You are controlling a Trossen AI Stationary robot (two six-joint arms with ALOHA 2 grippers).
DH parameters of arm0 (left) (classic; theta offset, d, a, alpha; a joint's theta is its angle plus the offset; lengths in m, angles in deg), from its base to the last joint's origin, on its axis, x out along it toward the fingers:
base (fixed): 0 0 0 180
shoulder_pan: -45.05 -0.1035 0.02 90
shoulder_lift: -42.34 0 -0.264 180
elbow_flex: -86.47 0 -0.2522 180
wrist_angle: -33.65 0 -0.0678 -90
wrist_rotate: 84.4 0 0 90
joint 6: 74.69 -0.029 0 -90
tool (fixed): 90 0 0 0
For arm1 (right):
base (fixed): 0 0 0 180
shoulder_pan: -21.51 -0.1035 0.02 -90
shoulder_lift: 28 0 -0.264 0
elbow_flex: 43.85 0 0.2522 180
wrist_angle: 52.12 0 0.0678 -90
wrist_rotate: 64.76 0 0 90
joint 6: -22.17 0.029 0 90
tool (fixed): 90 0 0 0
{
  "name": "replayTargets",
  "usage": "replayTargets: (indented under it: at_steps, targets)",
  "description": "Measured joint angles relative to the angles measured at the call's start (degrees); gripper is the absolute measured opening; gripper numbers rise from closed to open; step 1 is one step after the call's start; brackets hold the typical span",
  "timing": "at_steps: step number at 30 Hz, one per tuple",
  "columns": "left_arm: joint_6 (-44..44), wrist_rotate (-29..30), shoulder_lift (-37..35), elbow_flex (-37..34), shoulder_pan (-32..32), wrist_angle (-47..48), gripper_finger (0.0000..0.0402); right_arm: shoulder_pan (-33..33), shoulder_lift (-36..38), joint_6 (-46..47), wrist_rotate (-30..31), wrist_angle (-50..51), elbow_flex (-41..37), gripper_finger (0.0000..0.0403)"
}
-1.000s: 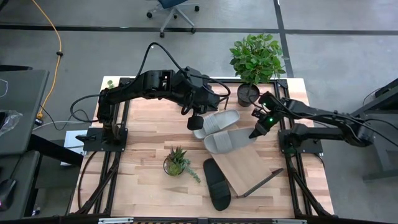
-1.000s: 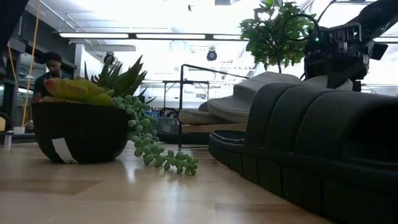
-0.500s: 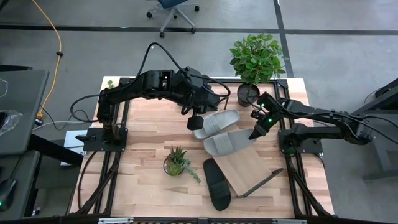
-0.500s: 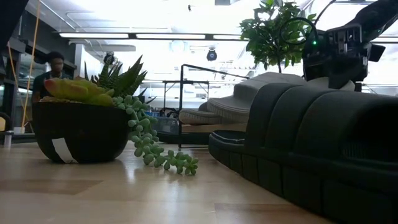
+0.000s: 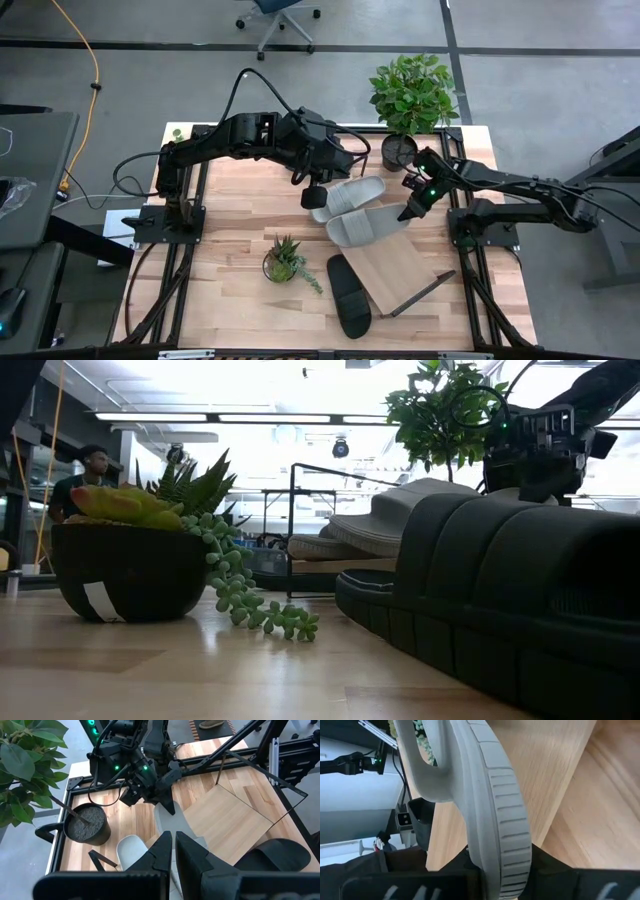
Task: Pick and place slides into the shelf
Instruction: Put the gray slide on the shelf
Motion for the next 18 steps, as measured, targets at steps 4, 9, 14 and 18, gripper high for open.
replayTargets:
  at_steps: [4, 9, 14, 18]
  targets:
    - [0.0, 0.0, 0.0, 0.0, 0.0, 0.0, 0.0014, 0.0, 0.0, 0.5, 0.1, -0.2, 0.0, 0.0066]
    - [0.0, 0.0, 0.0, 0.0, 0.0, 0.0, 0.0014, 0.0, 0.0, 1.3, 2.6, -0.6, 0.0, 0.0111]
    - [0.0, 0.0, 0.0, 0.0, 0.0, 0.0, 0.0014, 0.0, 0.0, 1.8, 6.5, -0.6, 0.0, 0.0140]
    - [0.0, 0.0, 0.0, 0.0, 0.0, 0.0, 0.0014, 0.0, 0.0, 1.6, 9.3, -0.5, 0.0, 0.0144]
